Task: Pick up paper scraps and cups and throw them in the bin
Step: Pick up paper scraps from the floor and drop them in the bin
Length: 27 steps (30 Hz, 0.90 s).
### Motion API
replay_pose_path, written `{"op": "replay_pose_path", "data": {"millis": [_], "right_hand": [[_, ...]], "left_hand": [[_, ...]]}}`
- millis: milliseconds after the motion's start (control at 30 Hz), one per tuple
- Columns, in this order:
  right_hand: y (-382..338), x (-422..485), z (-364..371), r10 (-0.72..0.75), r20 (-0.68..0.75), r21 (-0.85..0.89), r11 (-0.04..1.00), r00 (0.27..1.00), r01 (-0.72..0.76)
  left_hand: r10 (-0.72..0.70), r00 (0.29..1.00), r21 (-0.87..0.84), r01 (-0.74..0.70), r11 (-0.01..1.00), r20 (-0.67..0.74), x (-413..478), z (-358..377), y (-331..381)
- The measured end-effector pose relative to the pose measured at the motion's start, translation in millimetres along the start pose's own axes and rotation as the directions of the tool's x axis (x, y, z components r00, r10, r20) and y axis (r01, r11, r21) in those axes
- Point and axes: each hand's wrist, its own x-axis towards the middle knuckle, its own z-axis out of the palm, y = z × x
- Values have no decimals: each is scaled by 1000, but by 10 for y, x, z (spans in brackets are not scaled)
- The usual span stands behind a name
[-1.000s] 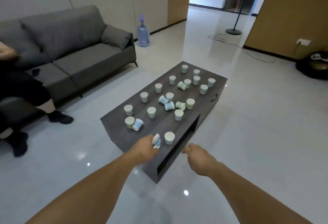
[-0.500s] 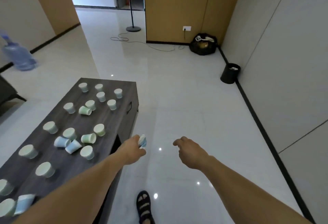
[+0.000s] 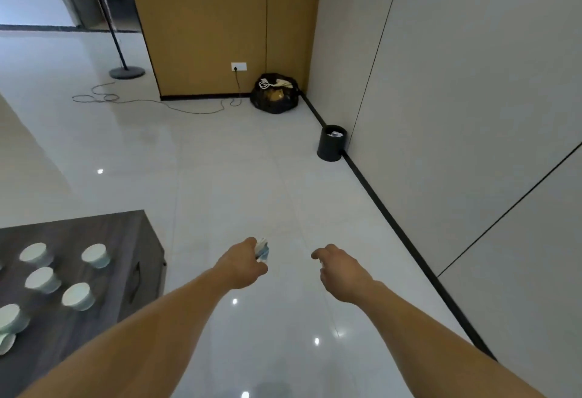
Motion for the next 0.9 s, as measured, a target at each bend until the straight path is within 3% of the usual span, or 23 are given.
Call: {"op": "replay_pose_path", "data": {"millis": [467,900], "right_hand": [[1872,2208,-1456,4,-71,41,999,997,-1],[3092,4451,-2331,91,-3,9,996,996,-91]], "left_hand": [[45,999,33,-44,998,-17,2823,-216,1805],[72,996,-8,-72,997,55,5621,-453,2557]]}}
